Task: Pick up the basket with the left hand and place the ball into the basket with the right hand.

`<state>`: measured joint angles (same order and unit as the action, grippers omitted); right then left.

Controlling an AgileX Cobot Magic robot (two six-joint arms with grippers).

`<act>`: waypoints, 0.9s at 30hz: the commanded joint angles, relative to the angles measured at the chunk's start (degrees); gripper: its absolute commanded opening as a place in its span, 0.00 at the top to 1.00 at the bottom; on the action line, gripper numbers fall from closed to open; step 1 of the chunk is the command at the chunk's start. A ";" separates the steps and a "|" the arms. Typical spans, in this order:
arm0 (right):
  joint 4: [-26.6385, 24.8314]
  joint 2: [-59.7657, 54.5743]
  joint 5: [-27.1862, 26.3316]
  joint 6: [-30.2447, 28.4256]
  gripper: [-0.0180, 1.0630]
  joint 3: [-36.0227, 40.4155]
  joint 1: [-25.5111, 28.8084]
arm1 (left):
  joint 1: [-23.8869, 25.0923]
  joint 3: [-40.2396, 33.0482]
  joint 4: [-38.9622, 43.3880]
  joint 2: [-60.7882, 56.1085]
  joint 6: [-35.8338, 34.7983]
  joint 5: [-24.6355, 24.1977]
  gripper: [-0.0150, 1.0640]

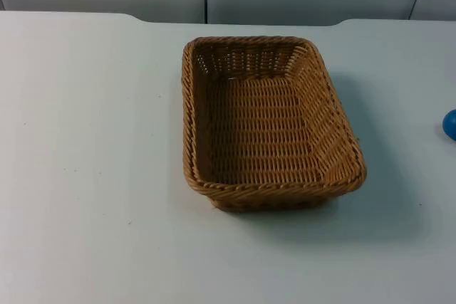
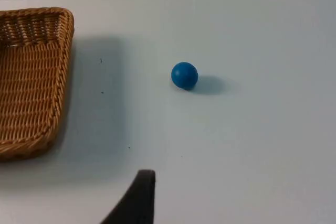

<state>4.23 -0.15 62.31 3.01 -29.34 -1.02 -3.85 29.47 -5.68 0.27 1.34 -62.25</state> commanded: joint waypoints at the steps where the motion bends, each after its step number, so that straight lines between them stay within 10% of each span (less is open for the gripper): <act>1: 0.19 0.15 -0.84 -0.13 0.02 -0.17 0.35 | 0.25 -0.16 0.10 -0.27 -0.29 0.82 0.01; 16: -3.38 -13.13 -5.03 -1.64 0.02 -10.97 -2.92 | 0.17 4.42 5.68 6.42 -3.47 8.55 0.01; 27: 3.72 -39.42 -25.51 -0.59 0.02 -13.83 -2.92 | -1.30 4.90 1.38 31.39 -1.02 25.51 0.01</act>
<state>5.95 -36.91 40.51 1.85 -42.71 -3.91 -4.85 34.06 -3.02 28.60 0.00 -40.56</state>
